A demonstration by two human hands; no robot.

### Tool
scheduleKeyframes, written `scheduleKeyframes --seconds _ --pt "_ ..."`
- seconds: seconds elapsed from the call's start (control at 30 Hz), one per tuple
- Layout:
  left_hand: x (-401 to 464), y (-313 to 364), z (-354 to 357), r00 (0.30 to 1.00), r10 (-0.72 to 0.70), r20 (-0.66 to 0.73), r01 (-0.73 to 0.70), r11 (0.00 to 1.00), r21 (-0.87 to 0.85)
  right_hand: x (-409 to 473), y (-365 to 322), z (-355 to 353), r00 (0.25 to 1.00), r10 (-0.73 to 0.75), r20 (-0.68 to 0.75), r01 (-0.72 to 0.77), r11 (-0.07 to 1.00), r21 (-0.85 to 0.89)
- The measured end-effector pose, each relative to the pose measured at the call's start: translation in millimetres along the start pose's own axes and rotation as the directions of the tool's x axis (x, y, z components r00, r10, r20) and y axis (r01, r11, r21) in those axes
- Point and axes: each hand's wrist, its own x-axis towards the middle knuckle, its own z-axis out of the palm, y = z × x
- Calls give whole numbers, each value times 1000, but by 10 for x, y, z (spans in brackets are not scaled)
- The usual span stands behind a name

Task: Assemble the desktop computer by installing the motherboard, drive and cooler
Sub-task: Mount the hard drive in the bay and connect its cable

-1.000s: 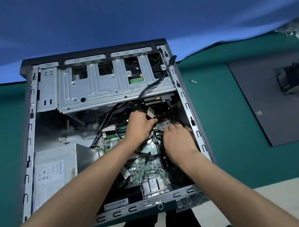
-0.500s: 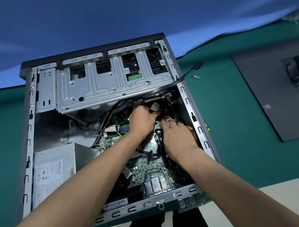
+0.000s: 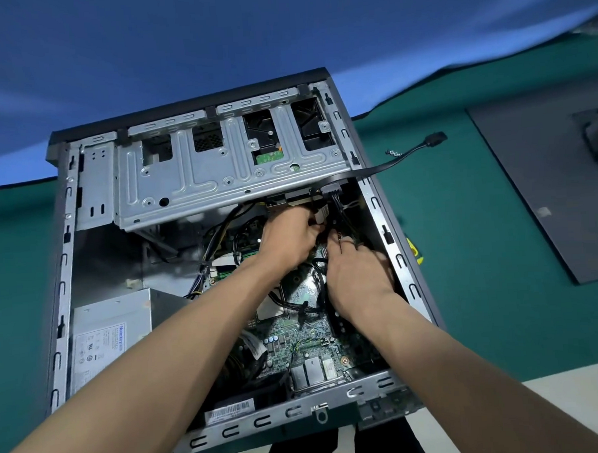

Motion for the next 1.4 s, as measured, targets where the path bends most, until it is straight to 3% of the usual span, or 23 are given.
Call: scheduleKeyframes --seconds 0.23,0.6,0.83,1.2,1.4 --pt "47 -30 -5 998 -5 61 8 999 -51 38 4 -21 1000 -16 24 17 1000 -19" --pt "15 -123 92 999 23 -37 -27 994 -102 82 -14 30 999 -26 44 29 997 -76" --pt "82 -139 156 997 -67 -35 59 979 -197 83 -7 19 997 -48 52 53 994 -98" --pt "87 -116 157 998 18 -53 -14 998 65 73 1 11 999 -35 4 35 998 -55" --pt "38 -77 159 995 45 -87 -36 995 95 46 17 -5 996 10 -91 -4 997 72"
